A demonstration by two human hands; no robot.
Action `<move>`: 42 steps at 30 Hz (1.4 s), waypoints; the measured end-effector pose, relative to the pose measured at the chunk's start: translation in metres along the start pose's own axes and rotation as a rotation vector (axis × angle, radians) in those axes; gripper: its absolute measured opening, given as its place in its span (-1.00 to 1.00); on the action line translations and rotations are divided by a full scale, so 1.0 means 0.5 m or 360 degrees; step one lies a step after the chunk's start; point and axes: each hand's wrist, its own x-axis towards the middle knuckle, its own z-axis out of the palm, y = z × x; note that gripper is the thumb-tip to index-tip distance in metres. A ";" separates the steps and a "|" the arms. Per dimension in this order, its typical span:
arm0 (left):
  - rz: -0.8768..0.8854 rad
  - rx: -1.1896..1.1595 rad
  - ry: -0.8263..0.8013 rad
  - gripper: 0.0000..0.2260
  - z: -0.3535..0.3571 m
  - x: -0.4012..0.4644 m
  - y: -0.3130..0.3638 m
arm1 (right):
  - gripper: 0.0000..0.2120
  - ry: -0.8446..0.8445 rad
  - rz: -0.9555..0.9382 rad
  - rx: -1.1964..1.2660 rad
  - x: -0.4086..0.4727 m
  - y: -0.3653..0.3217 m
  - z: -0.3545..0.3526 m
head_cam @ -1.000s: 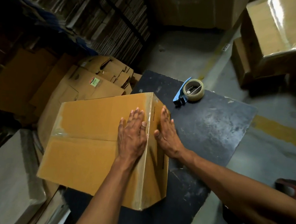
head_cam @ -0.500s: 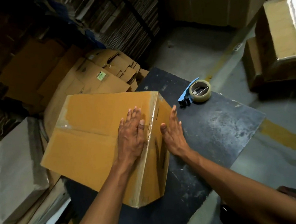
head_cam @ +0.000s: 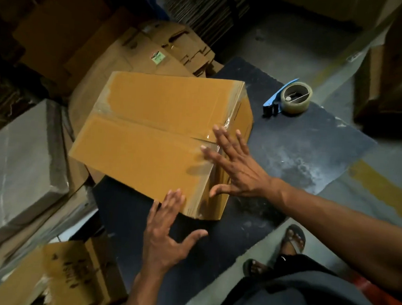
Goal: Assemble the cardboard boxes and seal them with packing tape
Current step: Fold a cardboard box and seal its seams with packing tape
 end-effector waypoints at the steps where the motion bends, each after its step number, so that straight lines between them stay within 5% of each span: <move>1: 0.0037 0.0051 -0.0005 -0.30 0.009 -0.013 -0.006 | 0.02 -0.0037 -0.0065 -0.0025 0.007 -0.014 -0.003; 10: -0.0248 0.0191 0.0560 -0.60 0.101 -0.004 0.033 | -0.03 -0.0188 -0.0066 0.0067 -0.002 -0.022 -0.017; 13: -0.0098 0.0328 0.0621 -0.63 0.118 -0.011 0.020 | -0.05 -0.0190 -0.0057 0.0018 -0.010 -0.028 -0.006; 17: 0.0230 0.0546 0.0580 -0.55 0.101 -0.021 -0.019 | -0.04 -0.0193 -0.0008 0.0034 -0.017 -0.045 -0.012; 21: 0.0119 0.0413 0.0568 -0.42 0.090 -0.015 -0.011 | -0.09 -0.0218 0.0144 0.0205 -0.018 -0.068 -0.039; 24: -0.0191 0.0065 0.0679 -0.44 0.077 -0.019 0.004 | -0.21 -0.0163 0.0184 0.0222 0.007 -0.071 -0.072; 27: -0.0867 -0.0359 0.0875 -0.44 0.038 0.012 0.023 | -0.33 -0.0121 0.0225 0.0165 0.103 -0.047 -0.110; 31: -0.1603 -0.0733 0.0968 -0.43 -0.017 0.114 -0.001 | -0.37 -0.0479 0.0384 0.0087 0.300 0.025 -0.140; 35: -0.2046 -0.1293 0.1320 -0.35 -0.081 0.211 -0.035 | -0.28 -0.0658 0.0558 0.0081 0.501 0.122 -0.137; 39: -0.2374 -0.1073 0.1253 -0.20 -0.110 0.273 -0.067 | -0.31 -0.0907 0.0819 0.0429 0.626 0.136 -0.133; 42: -0.2542 -0.1095 0.1205 -0.37 -0.114 0.295 -0.080 | -0.31 -0.1082 0.1029 0.0532 0.668 0.145 -0.097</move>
